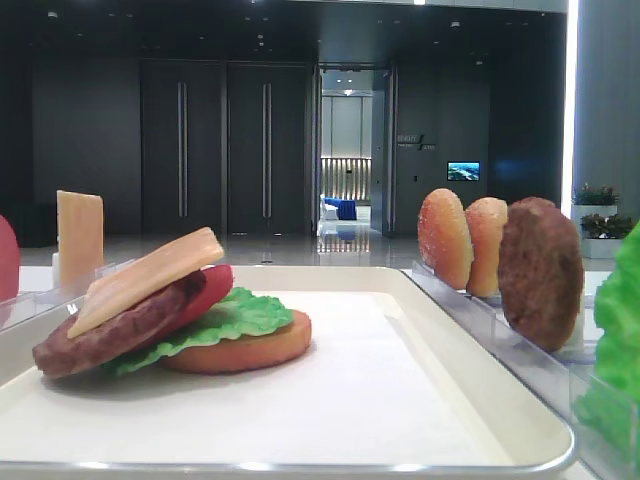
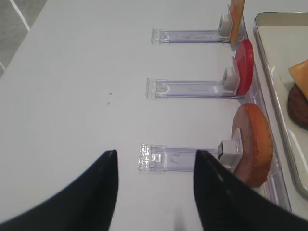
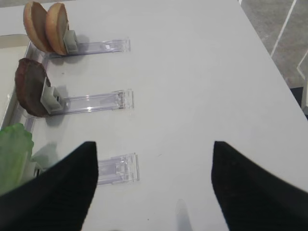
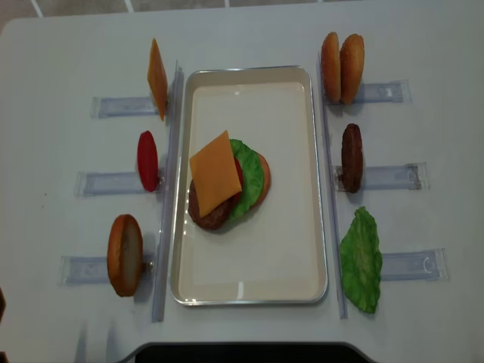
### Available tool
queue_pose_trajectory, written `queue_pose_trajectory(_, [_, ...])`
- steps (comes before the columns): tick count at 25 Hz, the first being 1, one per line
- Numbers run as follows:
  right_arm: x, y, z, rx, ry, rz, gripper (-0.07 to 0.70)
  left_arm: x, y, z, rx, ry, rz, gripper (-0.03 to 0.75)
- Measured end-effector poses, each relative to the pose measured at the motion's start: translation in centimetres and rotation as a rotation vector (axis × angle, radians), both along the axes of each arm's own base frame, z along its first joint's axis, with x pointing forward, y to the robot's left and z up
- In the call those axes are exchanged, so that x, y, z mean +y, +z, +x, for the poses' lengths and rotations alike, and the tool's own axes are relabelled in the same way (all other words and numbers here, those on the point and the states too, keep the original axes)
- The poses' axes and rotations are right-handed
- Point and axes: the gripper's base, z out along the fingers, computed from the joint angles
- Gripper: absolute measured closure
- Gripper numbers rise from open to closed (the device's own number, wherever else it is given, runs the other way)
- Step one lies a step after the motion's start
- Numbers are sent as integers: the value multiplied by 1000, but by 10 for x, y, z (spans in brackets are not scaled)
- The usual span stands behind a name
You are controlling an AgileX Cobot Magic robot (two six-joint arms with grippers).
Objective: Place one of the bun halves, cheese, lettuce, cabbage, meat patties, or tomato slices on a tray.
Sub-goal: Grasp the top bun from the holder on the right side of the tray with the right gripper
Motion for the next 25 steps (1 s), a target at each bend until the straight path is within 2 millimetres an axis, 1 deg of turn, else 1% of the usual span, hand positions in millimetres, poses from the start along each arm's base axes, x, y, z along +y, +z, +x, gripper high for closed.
queue_pose_trajectory(10, [0,0,0,0,0,0,155,0,0,0,0,0,0,394])
queue_pose_trajectory(20, [0,0,0,0,0,0,156,0,0,0,0,0,0,489])
queue_pose_trajectory(25, [0,0,0,0,0,0,156,0,0,0,0,0,0,503])
